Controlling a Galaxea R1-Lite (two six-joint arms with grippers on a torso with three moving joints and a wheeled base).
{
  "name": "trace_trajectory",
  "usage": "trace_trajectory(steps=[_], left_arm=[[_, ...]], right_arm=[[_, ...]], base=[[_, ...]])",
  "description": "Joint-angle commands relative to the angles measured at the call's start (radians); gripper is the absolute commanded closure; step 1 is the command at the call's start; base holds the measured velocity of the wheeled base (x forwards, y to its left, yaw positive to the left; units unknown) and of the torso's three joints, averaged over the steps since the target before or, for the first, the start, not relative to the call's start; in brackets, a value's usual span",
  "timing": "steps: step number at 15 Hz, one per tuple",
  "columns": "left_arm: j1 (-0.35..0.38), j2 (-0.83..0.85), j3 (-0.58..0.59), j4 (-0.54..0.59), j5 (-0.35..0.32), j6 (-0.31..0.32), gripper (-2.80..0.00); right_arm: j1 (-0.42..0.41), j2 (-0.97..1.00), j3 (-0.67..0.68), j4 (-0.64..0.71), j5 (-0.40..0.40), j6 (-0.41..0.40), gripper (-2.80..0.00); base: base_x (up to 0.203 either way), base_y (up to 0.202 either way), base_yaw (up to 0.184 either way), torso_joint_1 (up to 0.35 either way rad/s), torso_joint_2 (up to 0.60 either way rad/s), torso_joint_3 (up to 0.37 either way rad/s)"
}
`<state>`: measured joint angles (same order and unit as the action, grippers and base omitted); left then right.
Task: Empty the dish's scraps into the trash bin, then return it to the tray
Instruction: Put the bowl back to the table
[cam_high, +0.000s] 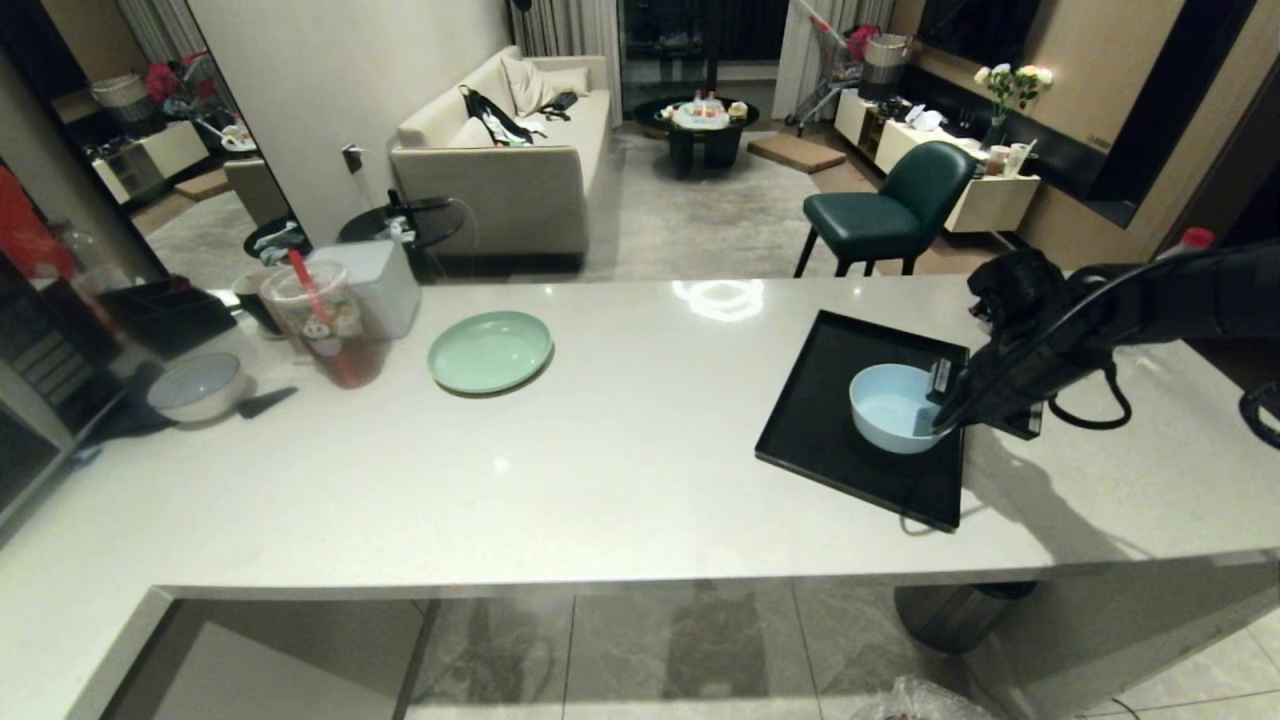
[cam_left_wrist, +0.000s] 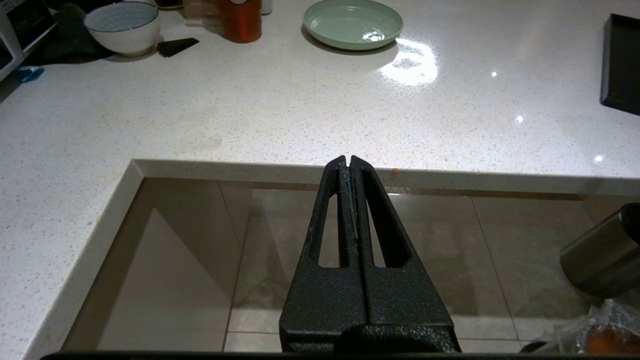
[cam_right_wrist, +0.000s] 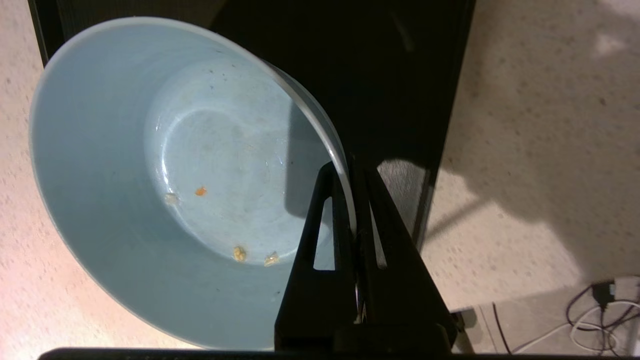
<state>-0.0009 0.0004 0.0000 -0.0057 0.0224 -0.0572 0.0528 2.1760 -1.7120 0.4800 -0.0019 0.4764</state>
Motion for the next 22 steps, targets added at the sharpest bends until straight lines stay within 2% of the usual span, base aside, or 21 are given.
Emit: trace_trajectory(steps=[1, 5, 13, 21, 22], left_arm=[[0.0, 0.0, 0.0, 0.0, 0.001, -0.001, 0.0], [-0.001, 0.001, 0.0, 0.0, 0.001, -0.001, 0.0], [0.001, 0.001, 0.0, 0.0, 0.001, -0.001, 0.0], [0.001, 0.001, 0.0, 0.0, 0.001, -0.001, 0.0], [0.001, 0.001, 0.0, 0.0, 0.001, -0.001, 0.0]], right_arm=[[0.001, 0.05, -0.045, 0.003, 0.0, 0.024, 0.0], [0.021, 0.074, -0.049, 0.002, 0.0, 0.068, 0.0], [0.041, 0.13, -0.05, -0.104, 0.0, 0.076, 0.0], [0.041, 0.169, -0.087, -0.101, 0.0, 0.097, 0.0], [0.041, 0.169, -0.092, -0.098, 0.0, 0.098, -2.8]], base=[[0.0, 0.0, 0.0, 0.0, 0.0, 0.0], [0.0, 0.0, 0.0, 0.0, 0.0, 0.0], [0.0, 0.0, 0.0, 0.0, 0.0, 0.0], [0.0, 0.0, 0.0, 0.0, 0.0, 0.0], [0.0, 0.0, 0.0, 0.0, 0.0, 0.0]])
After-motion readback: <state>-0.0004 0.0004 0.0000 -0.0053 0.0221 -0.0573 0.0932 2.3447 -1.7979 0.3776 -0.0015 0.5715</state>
